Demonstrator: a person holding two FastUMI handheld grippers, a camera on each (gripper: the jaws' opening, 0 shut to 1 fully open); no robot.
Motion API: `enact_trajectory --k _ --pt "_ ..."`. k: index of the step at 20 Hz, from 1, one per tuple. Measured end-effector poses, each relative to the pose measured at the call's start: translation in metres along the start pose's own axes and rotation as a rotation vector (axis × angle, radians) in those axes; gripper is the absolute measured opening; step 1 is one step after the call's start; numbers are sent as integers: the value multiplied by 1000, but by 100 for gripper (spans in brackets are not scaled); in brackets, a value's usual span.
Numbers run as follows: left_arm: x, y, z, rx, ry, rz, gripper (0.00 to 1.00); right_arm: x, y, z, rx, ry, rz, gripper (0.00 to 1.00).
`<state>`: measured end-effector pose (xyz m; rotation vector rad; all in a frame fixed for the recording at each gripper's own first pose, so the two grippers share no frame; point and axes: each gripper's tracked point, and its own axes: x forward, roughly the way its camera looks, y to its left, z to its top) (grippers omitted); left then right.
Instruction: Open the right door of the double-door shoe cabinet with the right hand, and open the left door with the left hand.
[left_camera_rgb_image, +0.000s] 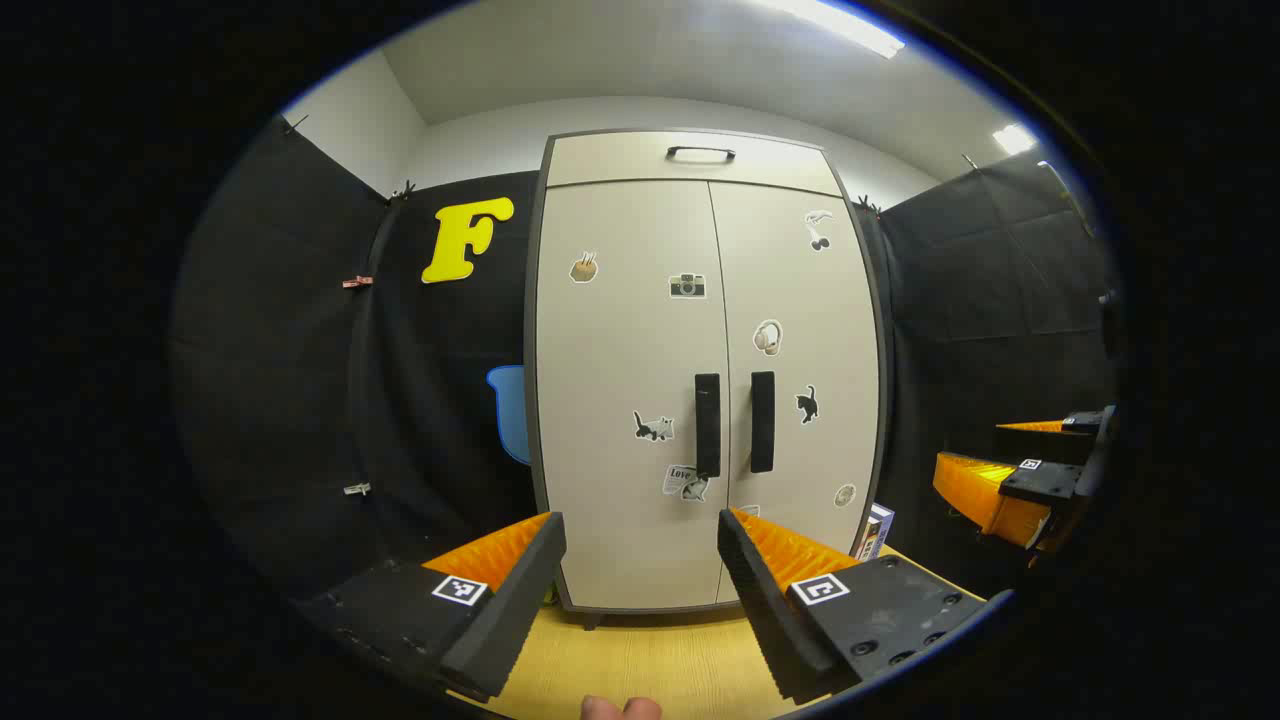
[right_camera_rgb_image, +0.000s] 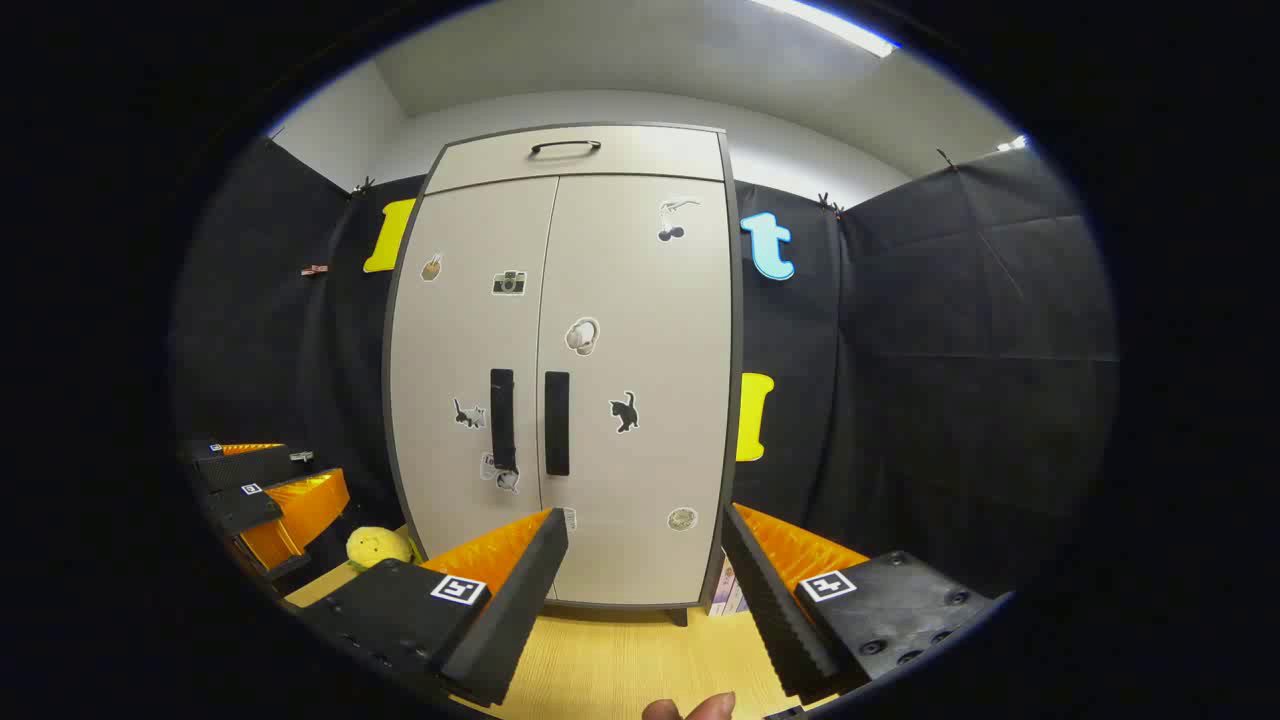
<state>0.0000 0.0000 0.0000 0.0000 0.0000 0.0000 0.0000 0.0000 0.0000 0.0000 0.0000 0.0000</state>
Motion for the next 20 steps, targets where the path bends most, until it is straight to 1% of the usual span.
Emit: enact_trajectory --k 20 --pt "1 3 -2 21 4 -1 94 1 3 2 8 2 -4 98"
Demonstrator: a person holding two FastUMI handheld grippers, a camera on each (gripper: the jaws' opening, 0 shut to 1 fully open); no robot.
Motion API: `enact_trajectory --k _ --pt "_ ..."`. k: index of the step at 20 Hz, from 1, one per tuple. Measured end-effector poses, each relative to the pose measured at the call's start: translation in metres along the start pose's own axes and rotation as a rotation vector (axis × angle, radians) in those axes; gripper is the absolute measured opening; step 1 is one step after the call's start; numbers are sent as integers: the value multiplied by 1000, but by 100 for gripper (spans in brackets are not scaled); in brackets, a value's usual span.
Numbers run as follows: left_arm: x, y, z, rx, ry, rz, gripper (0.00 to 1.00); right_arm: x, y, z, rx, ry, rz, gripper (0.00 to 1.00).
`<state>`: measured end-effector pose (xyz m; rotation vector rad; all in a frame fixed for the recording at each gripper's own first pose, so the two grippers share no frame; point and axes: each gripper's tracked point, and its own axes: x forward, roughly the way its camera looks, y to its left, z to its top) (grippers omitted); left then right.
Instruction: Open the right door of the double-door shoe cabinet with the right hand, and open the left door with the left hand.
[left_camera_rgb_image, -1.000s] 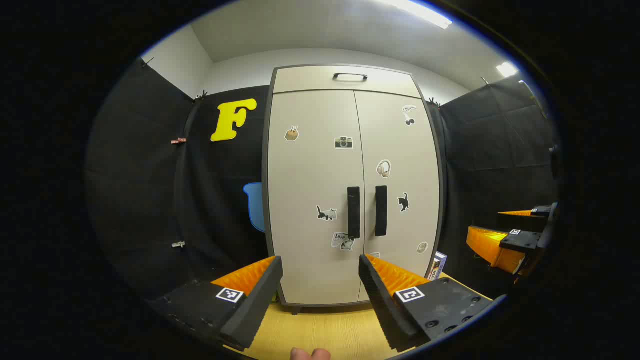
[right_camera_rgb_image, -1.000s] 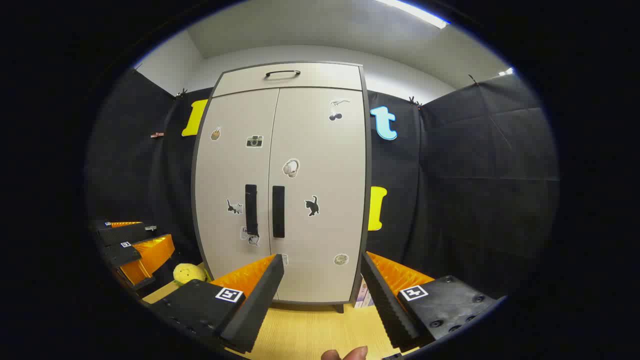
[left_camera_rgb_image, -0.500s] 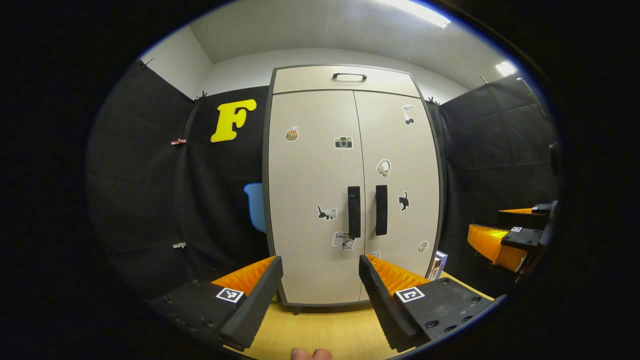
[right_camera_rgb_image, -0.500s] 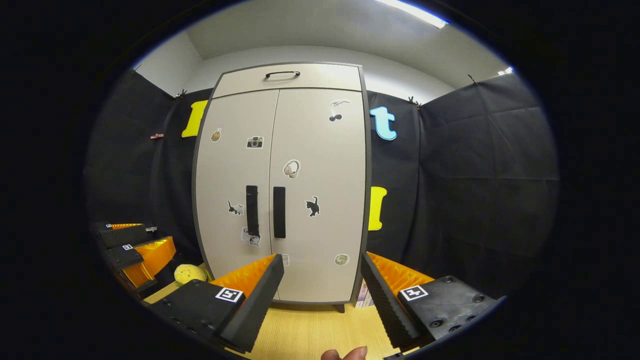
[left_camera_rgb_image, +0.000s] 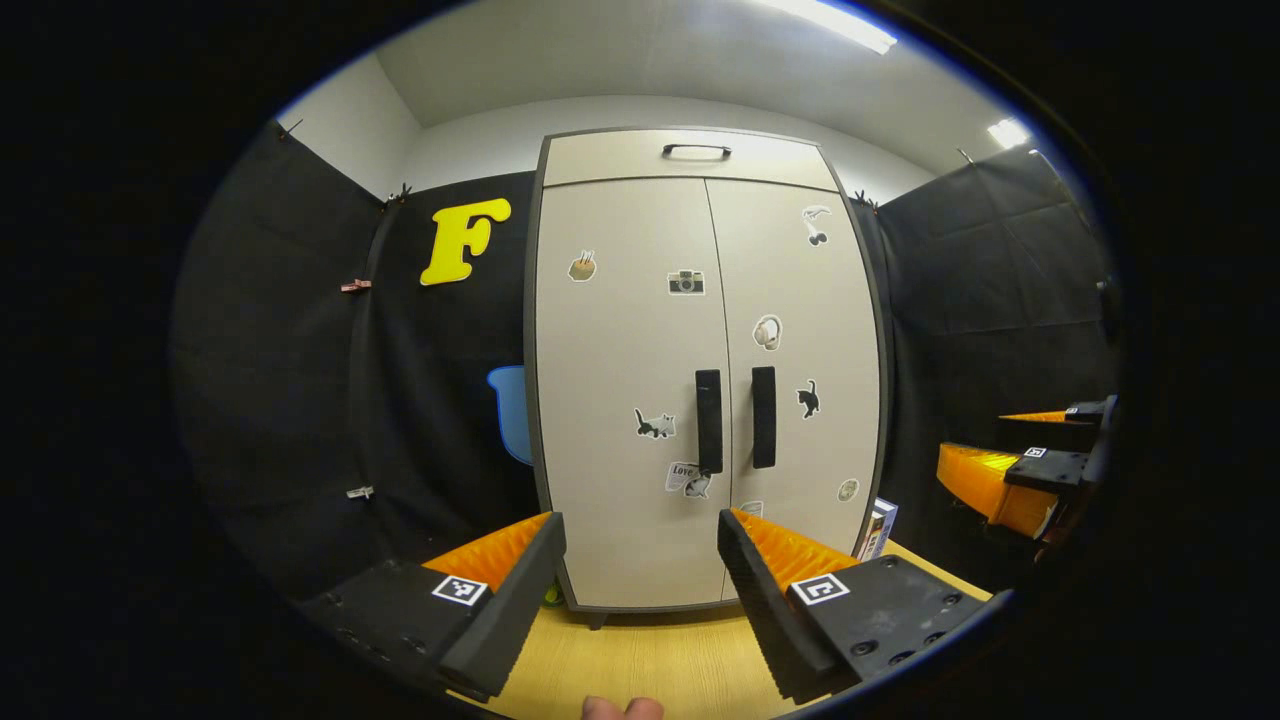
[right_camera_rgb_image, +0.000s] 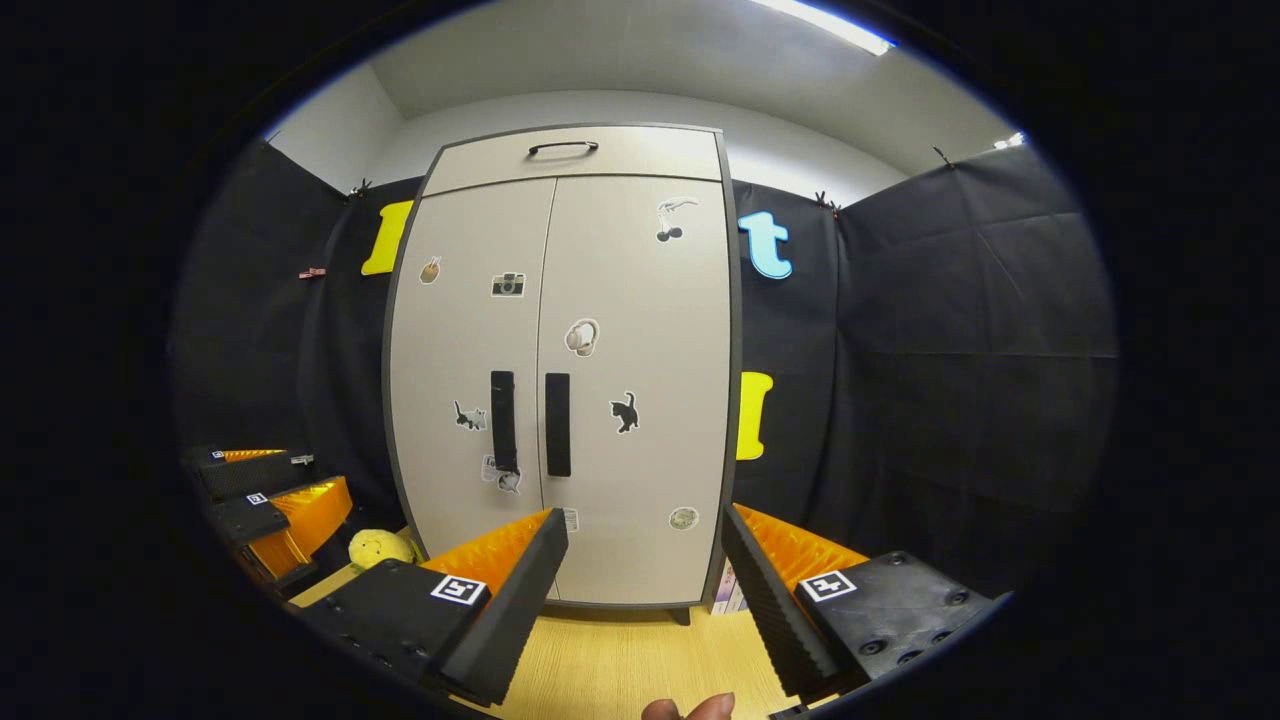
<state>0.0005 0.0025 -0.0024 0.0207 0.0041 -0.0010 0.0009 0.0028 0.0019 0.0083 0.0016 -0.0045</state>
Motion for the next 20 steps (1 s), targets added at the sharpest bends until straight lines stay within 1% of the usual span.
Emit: enact_trajectory --k 3,6,8,11,14,20 --pt "1 2 -1 3 0 0 94 9 7 3 -5 -1 11 98" --pt "3 6 -3 6 9 2 94 30 18 14 -21 -22 27 98" --pt "4 10 -4 9 9 6 94 51 29 22 -19 -39 38 98" --pt "7 18 -8 5 14 11 94 85 48 30 22 -59 59 98" --pt "10 28 -15 12 22 20 94 121 65 25 32 -45 73 98" --pt "19 46 -31 5 48 32 94 196 90 15 13 -28 63 97"
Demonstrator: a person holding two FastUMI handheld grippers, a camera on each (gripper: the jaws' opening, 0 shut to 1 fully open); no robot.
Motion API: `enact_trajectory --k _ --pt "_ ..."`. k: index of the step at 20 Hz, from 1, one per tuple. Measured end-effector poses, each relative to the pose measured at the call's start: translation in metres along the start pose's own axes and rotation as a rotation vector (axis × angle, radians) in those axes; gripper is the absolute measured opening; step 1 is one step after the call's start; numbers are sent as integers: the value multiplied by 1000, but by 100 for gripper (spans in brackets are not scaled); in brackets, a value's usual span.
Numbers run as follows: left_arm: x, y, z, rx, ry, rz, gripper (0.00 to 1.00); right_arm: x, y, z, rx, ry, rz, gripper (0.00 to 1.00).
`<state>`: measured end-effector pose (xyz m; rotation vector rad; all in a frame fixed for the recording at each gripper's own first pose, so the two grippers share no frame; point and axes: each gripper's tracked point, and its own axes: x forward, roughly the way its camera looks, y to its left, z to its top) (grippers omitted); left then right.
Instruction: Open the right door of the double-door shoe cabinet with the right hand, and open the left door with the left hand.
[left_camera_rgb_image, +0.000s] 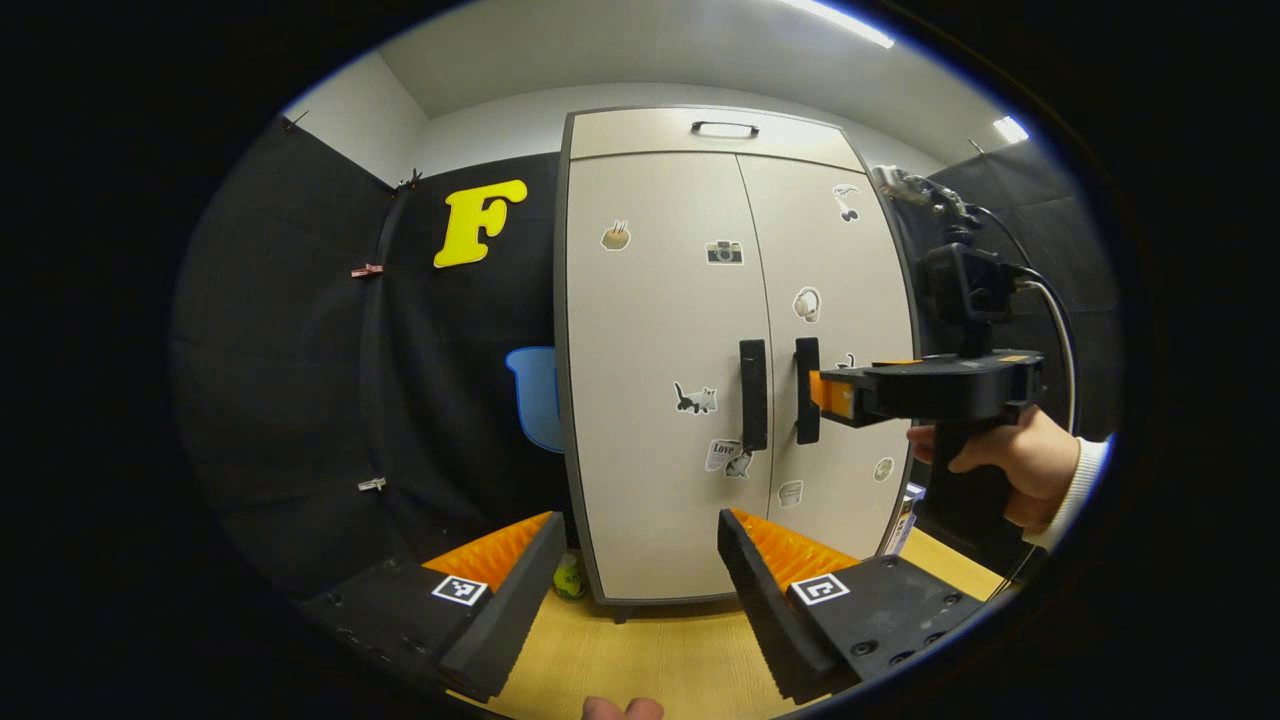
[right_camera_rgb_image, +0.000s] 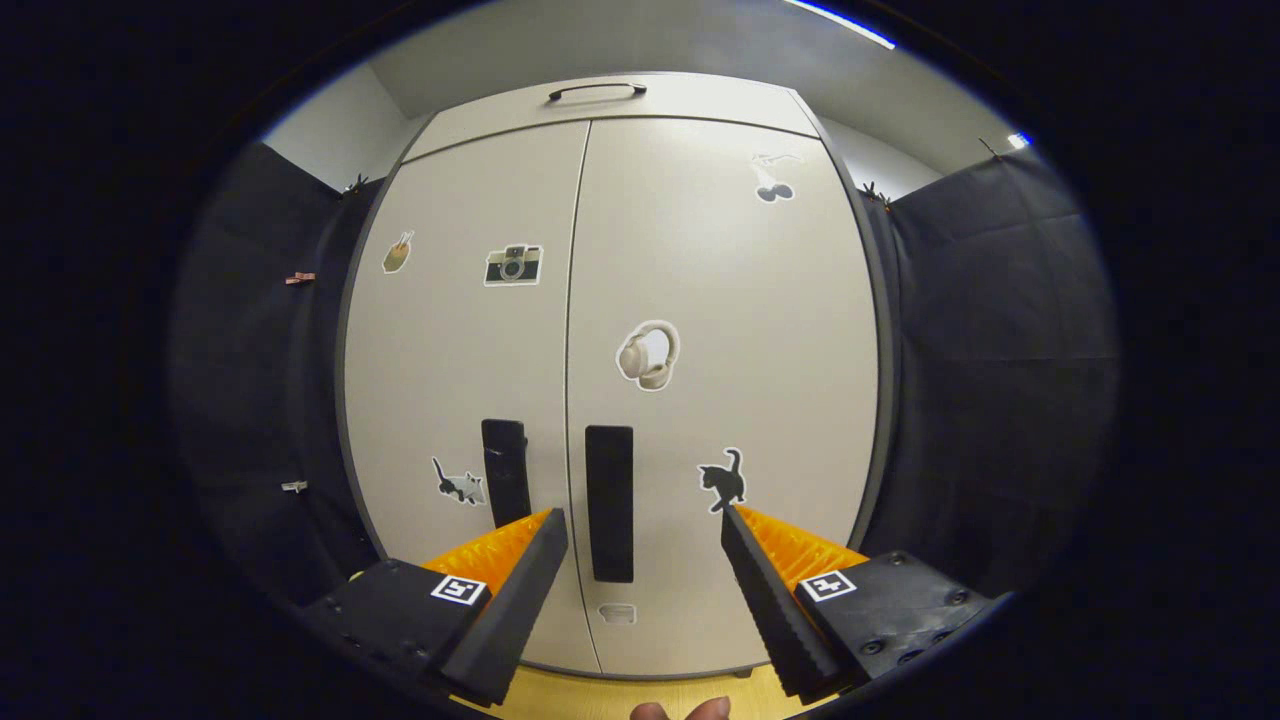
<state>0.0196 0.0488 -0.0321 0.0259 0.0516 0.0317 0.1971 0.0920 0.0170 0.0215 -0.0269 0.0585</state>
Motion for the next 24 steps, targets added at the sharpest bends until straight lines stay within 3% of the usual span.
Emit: enact_trajectory --k 5,7,10,11,15,18,24 --pt "10 11 -6 -12 9 7 94 42 10 -22 -28 34 -10 97" --pt "14 15 -9 -15 13 14 94 53 11 -29 -25 43 -22 86" --pt "18 20 -14 -27 26 24 94 59 17 -35 14 63 -19 45" --pt "19 22 -16 -29 29 26 94 62 16 -35 18 57 -20 39" --pt "20 27 -19 -30 29 35 94 61 16 -32 21 43 -28 35" --pt "18 29 -18 -40 27 41 94 61 16 -34 4 35 -22 18" --pt "9 33 -15 -40 25 60 94 52 15 -33 17 69 -27 18"
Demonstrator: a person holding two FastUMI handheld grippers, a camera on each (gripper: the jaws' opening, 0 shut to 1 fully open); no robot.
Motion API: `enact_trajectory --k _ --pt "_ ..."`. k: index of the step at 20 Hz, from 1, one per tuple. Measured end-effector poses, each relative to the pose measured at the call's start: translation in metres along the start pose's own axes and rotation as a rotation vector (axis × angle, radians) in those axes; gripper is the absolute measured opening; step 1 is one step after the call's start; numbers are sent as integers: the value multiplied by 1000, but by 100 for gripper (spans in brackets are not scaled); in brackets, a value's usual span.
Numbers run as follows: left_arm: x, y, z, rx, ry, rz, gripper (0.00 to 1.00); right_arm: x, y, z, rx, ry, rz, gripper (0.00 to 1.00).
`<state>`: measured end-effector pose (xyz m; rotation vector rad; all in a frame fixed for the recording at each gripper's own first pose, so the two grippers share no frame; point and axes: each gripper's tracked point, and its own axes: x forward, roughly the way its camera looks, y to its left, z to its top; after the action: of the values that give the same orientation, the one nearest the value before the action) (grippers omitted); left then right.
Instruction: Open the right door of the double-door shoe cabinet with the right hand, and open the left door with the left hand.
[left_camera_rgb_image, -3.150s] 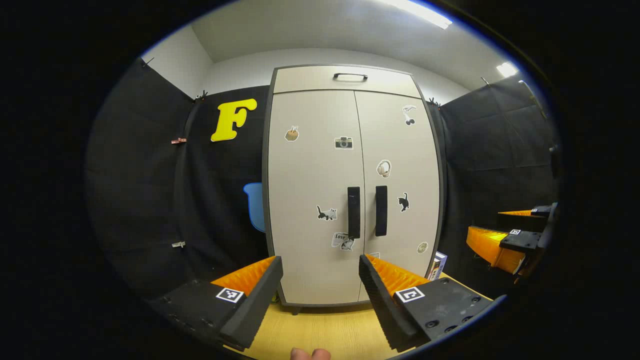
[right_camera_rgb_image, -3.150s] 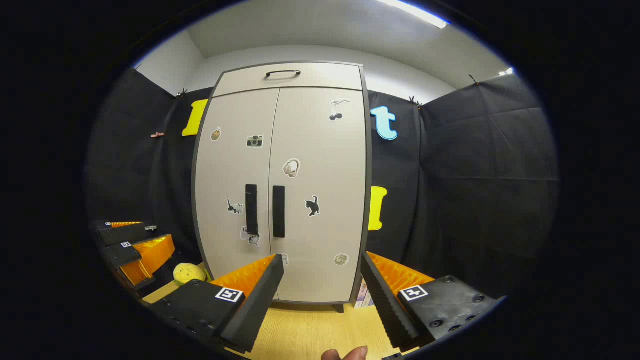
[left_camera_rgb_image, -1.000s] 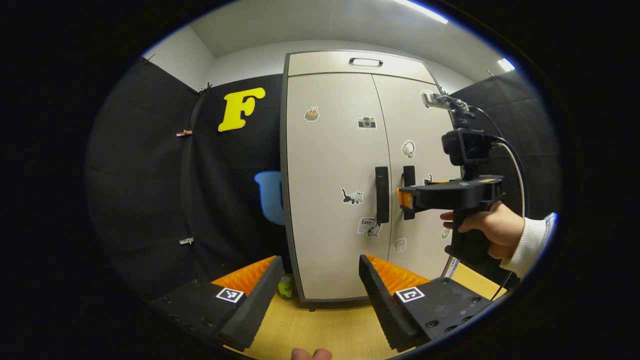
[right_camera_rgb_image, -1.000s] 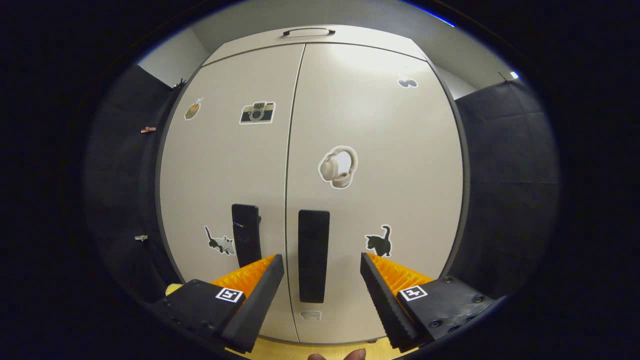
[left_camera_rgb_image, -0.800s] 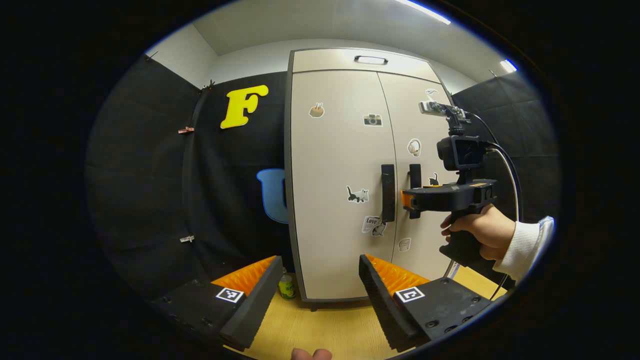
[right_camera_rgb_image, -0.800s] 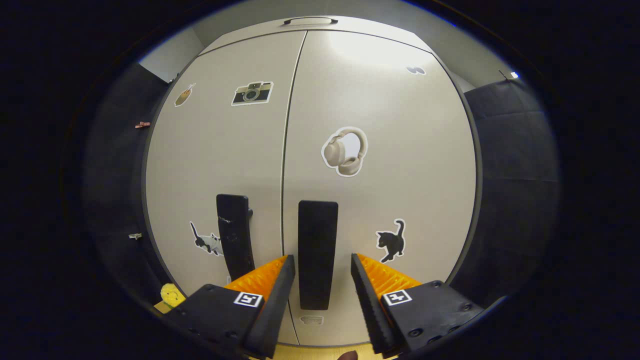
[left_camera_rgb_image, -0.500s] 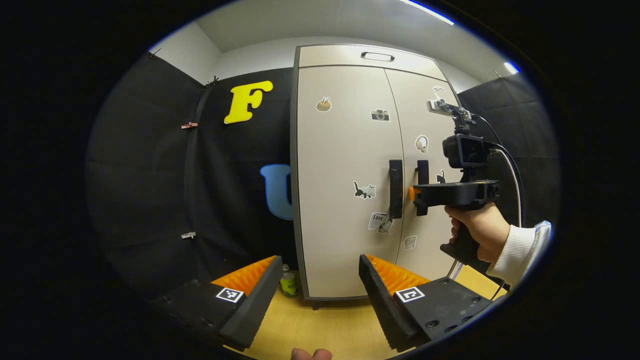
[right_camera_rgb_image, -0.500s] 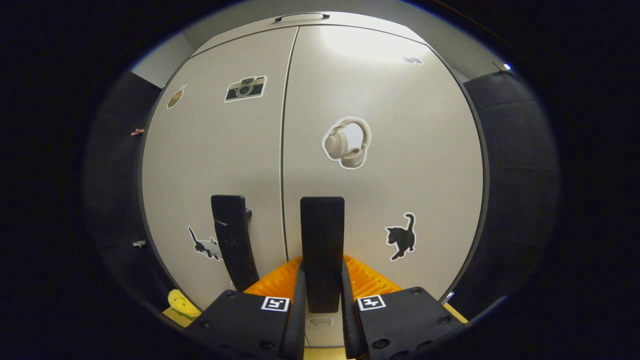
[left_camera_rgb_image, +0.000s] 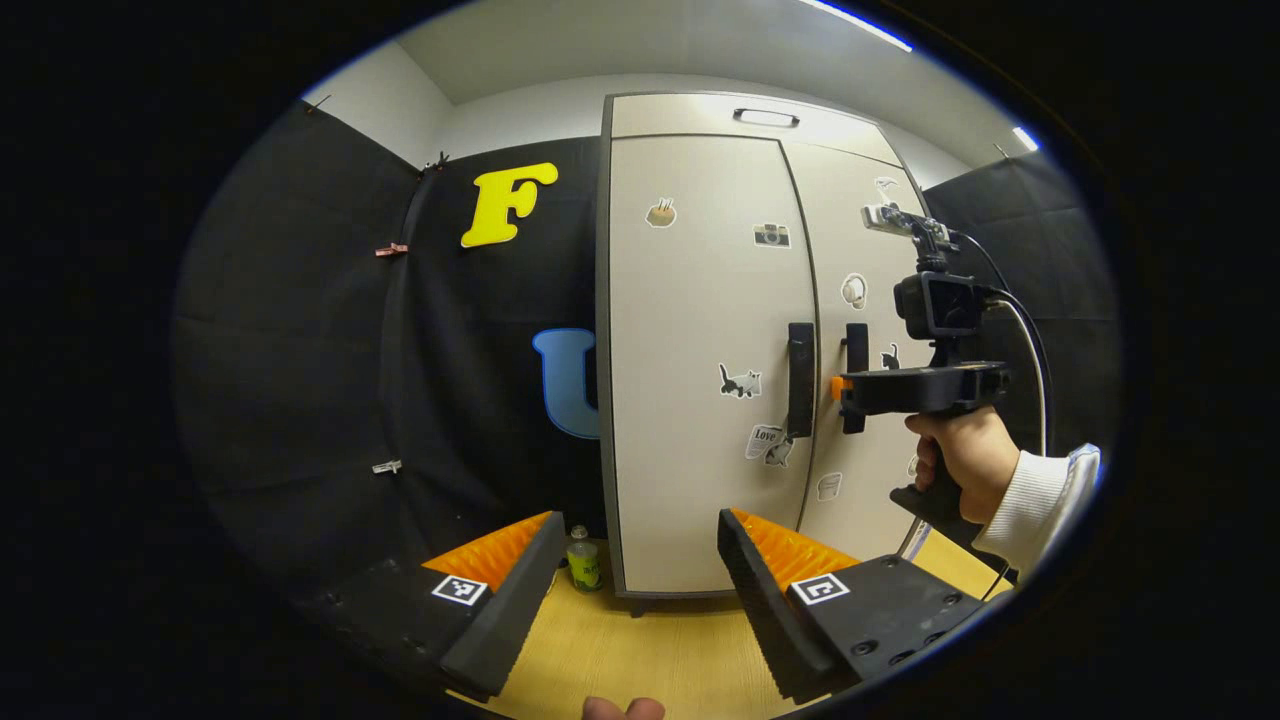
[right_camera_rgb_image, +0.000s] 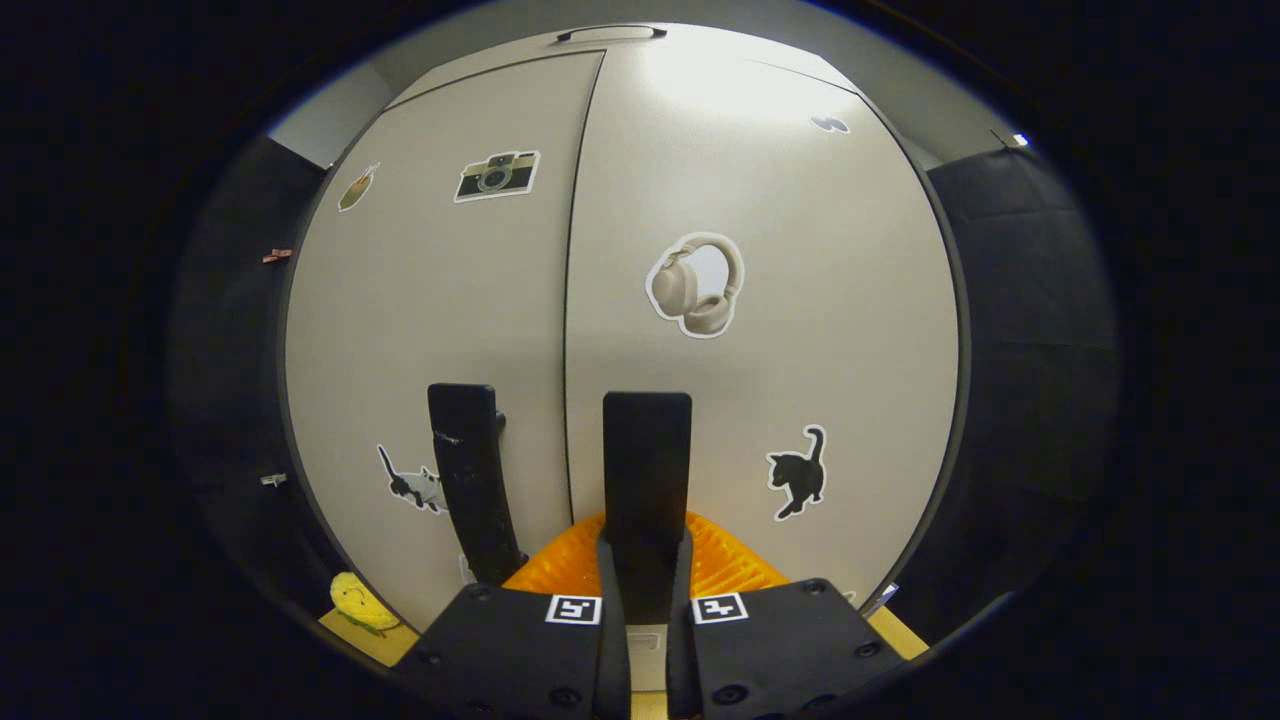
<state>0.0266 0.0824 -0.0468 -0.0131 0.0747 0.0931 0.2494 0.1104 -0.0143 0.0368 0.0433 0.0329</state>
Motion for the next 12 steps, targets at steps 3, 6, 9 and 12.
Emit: enact_trajectory --k 3,6,9,12 --pt "-5 -2 4 5 -9 9 94 -12 -4 3 20 3 11 18" --pt "-16 -8 7 10 -16 16 94 -22 -8 6 39 2 30 18" --pt "-29 -15 8 14 -19 24 94 -34 -16 11 46 3 60 18" --pt "-38 -23 10 17 -22 25 94 -35 -18 9 60 14 84 14"
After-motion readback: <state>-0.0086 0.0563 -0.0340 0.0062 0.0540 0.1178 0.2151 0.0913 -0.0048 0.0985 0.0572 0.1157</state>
